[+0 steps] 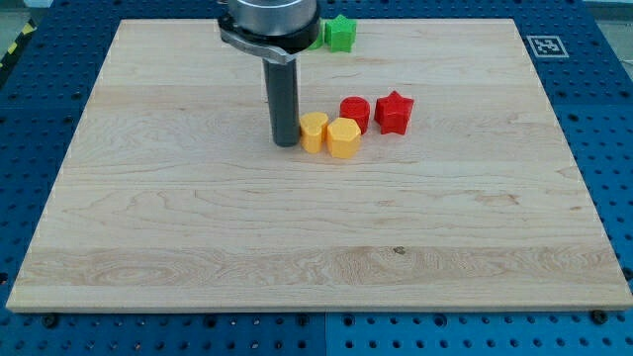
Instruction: Move the yellow hexagon towards the center right
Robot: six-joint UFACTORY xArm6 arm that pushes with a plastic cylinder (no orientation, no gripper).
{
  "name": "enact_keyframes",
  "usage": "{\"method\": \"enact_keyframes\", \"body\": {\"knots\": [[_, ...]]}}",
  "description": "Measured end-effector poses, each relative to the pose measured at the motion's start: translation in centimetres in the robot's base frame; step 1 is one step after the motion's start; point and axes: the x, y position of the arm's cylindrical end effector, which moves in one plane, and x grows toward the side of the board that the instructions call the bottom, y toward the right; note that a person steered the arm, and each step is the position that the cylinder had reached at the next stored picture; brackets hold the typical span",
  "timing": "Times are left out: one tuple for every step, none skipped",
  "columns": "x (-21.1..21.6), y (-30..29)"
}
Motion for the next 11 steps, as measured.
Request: {"method": "enact_keyframes", "body": {"knots": [[0.0,0.5],[-0.4,-0.7],[-1.8,-1.1],[-1.8,-0.4],[-1.8,0.8],[-1.6,2.7],[0.5,3.3],[2.4,3.9],[2.4,5.9],[2.4,8.2],[2.4,10.5]]}}
